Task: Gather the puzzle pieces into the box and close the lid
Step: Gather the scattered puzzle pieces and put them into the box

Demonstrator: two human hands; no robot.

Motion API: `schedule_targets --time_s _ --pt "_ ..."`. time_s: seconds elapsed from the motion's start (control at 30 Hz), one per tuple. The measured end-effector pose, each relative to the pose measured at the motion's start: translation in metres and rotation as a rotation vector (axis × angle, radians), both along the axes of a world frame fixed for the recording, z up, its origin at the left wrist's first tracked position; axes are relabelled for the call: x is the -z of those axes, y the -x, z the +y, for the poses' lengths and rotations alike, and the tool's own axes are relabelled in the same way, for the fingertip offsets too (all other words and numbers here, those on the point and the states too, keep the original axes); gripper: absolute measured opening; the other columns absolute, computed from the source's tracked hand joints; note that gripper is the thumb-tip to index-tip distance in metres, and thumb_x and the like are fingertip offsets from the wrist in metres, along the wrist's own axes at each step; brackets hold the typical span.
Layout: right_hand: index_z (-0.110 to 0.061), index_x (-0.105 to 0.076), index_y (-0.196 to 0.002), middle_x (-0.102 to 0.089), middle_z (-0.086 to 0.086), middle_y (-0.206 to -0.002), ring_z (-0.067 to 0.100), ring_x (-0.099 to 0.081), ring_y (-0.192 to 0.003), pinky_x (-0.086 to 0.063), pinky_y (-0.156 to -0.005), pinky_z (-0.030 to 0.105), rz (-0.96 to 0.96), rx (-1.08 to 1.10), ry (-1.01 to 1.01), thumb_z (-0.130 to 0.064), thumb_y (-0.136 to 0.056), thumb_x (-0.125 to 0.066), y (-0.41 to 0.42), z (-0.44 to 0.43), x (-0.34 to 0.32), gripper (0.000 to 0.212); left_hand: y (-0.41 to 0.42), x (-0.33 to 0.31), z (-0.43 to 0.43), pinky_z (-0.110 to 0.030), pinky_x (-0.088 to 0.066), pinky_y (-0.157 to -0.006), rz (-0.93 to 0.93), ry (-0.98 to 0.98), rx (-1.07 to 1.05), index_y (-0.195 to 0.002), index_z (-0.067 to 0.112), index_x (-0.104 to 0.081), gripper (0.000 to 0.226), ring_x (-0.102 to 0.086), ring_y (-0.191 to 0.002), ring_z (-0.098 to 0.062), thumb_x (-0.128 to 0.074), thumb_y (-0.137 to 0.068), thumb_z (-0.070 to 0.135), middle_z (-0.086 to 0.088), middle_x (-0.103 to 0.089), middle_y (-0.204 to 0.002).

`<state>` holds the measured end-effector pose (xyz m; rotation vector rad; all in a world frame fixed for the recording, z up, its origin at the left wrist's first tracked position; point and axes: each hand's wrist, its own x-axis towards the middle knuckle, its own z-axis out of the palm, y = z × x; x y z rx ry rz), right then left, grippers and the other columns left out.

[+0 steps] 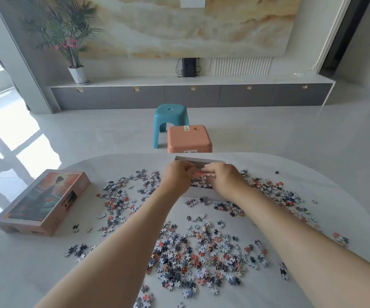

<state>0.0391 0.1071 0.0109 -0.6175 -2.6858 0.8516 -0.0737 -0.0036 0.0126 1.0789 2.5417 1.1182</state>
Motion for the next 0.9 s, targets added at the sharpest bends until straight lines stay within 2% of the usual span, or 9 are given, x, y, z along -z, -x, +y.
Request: schedule_targets --time_s 0.1,0.17,0.23,0.37,0.47,0.57,0.63,0.73,0.9 --pt "-0.019 -0.075 -0.103 -0.068 0.002 -0.108 0.02 -0.061 -0.102 -0.05 -0.088 0.033 0.108 -0.011 -0.149 -0.002 -0.088 -0.058 -0.003 0.001 0.009 0.028 -0.005 0.005 -0.006 -0.012 -0.041 -0.06 0.136 -0.024 0.082 -0.092 0.017 -0.076 0.018 -0.055 -0.068 -0.006 -0.059 -0.09 0.014 0.009 -0.067 -0.081" --pt "-0.023 -0.07 -0.106 -0.063 -0.001 -0.11 0.019 -0.058 -0.105 -0.05 -0.089 0.036 0.021 -0.082 -0.204 -0.009 -0.086 -0.061 -0.008 -0.002 0.015 0.026 -0.01 0.014 -0.014 -0.02 -0.048 -0.073 0.296 -0.126 0.11 -0.09 0.017 -0.076 0.02 -0.059 -0.08 -0.012 -0.058 -0.088 0.009 0.005 -0.068 -0.089" --pt "-0.027 -0.064 -0.115 -0.062 -0.004 -0.116 0.017 -0.056 -0.111 -0.048 -0.095 0.036 -0.115 -0.125 -0.234 -0.006 -0.087 -0.061 -0.013 -0.006 0.018 0.036 -0.017 0.025 -0.024 -0.025 -0.05 -0.073 0.422 -0.155 0.151 -0.087 0.018 -0.072 0.022 -0.058 -0.082 -0.013 -0.054 -0.085 0.006 0.005 -0.064 -0.091" --pt "-0.025 -0.068 -0.118 -0.067 0.008 -0.12 0.028 -0.062 -0.11 -0.051 -0.096 0.039 -0.136 -0.074 -0.216 0.011 -0.085 -0.055 -0.023 -0.003 0.02 0.051 -0.031 0.044 -0.038 -0.03 -0.056 -0.068 0.404 0.018 0.306 -0.092 0.019 -0.07 0.023 -0.061 -0.077 -0.011 -0.049 -0.088 0.009 0.005 -0.064 -0.096" --pt "-0.018 -0.067 -0.122 -0.064 0.008 -0.123 0.027 -0.056 -0.116 -0.044 -0.104 0.039 -0.007 -0.086 -0.366 0.009 -0.084 -0.056 -0.029 -0.004 0.022 0.048 -0.036 0.055 -0.042 -0.031 -0.05 -0.096 0.409 0.126 0.334 -0.113 0.021 -0.067 0.028 -0.057 -0.11 -0.014 -0.054 -0.09 0.015 0.006 -0.061 -0.122" --pt "-0.015 -0.073 -0.102 -0.066 0.003 -0.102 0.022 -0.06 -0.096 -0.054 -0.085 0.041 0.078 -0.142 -0.39 0.005 -0.086 -0.054 -0.035 -0.014 0.022 0.031 -0.042 0.06 -0.044 -0.037 -0.039 -0.108 0.394 0.237 0.345 -0.131 0.022 -0.056 0.041 -0.043 -0.125 -0.016 -0.055 -0.09 0.024 0.006 -0.052 -0.134" --pt "-0.018 -0.071 -0.102 -0.067 -0.001 -0.102 0.019 -0.062 -0.091 -0.056 -0.081 0.04 -0.014 -0.182 -0.291 -0.003 -0.091 -0.054 -0.038 -0.025 0.023 0.025 -0.043 0.062 -0.044 -0.039 -0.041 -0.105 0.382 0.277 0.361 -0.127 0.021 -0.058 0.038 -0.043 -0.121 -0.017 -0.057 -0.089 0.025 0.005 -0.053 -0.128" --pt "-0.022 -0.065 -0.113 -0.06 -0.006 -0.108 0.016 -0.057 -0.101 -0.053 -0.088 0.04 -0.186 -0.19 -0.234 -0.008 -0.092 -0.055 -0.04 -0.036 0.026 0.027 -0.043 0.058 -0.045 -0.034 -0.045 -0.099 0.348 0.251 0.363 -0.113 0.02 -0.067 0.026 -0.049 -0.11 -0.015 -0.061 -0.088 0.017 0.003 -0.058 -0.114" --pt "-0.023 -0.056 -0.129 -0.051 -0.006 -0.108 0.016 -0.05 -0.103 -0.048 -0.09 0.036 -0.308 -0.177 -0.229 0.009 -0.084 -0.052 -0.035 -0.044 0.032 0.056 -0.041 0.052 -0.05 -0.032 -0.051 -0.09 0.276 0.168 0.37 -0.1 0.017 -0.071 0.021 -0.06 -0.092 -0.014 -0.063 -0.085 0.005 0.001 -0.062 -0.104"
